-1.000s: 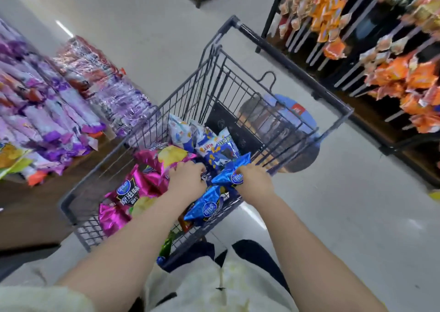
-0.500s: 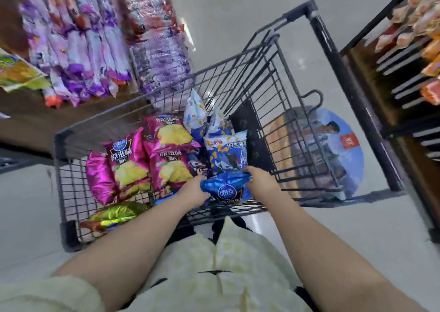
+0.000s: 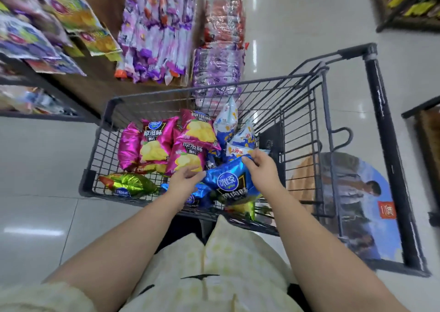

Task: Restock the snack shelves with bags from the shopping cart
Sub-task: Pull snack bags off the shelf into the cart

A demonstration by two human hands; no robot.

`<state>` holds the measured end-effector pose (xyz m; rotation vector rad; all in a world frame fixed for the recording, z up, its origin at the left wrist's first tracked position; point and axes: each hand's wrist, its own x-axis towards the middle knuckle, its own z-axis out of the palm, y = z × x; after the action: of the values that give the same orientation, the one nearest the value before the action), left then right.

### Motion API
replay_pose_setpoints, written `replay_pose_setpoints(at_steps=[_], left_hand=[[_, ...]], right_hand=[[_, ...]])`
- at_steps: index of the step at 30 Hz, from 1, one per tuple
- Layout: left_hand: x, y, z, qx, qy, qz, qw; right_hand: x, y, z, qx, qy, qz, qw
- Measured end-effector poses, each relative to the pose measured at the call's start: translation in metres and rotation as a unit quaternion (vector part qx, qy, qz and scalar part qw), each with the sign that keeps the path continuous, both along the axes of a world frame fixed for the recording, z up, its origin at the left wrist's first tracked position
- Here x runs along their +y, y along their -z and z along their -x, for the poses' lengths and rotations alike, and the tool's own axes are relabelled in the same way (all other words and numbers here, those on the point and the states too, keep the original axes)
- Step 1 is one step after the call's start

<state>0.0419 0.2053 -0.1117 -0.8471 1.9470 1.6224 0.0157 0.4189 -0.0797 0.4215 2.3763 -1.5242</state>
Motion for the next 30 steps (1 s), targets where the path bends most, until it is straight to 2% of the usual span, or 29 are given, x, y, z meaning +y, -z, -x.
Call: replay_pose_setpoints(at_steps=[3, 5, 9, 14, 17, 21, 25, 30], left_hand=[[-0.015, -0.025, -0.002, 0.007, -0.086, -0.092, 0.992], [-0.029, -0.04, -0.006, 0.029, -0.1, -0.118, 0.988], [-0.072, -0.055, -0.025, 0.089, -0.042, -0.111, 0.989], [-0.139, -0.072, -0.052, 0.109, -0.116, -0.11, 0.981], [-0.181, -0.078, -0.065, 0.147, -0.19, -0.144, 0.96], [-0.252, -0.098, -0.084, 0.185, -0.289, -0.16, 0.926], [-0.348, -0.115, -0.106, 0.215, -0.357, -0.142, 0.898], [-0.47, -0.125, -0.137, 0.22, -0.418, -0.12, 0.873]], right_hand=[[-0.021, -0.021, 0.028, 0.013, 0.023, 0.032, 0.999], [-0.041, -0.032, 0.044, 0.032, 0.043, 0.057, 0.997], [-0.096, -0.056, 0.069, 0.044, 0.055, 0.065, 0.995], [-0.184, -0.078, 0.078, 0.019, 0.036, 0.097, 0.994], [-0.246, -0.1, 0.07, 0.043, -0.025, 0.119, 0.992], [-0.34, -0.113, 0.053, -0.015, -0.181, 0.26, 0.948], [-0.446, -0.118, 0.04, -0.092, -0.351, 0.246, 0.899], [-0.582, -0.119, 0.016, -0.158, -0.444, 0.239, 0.849]])
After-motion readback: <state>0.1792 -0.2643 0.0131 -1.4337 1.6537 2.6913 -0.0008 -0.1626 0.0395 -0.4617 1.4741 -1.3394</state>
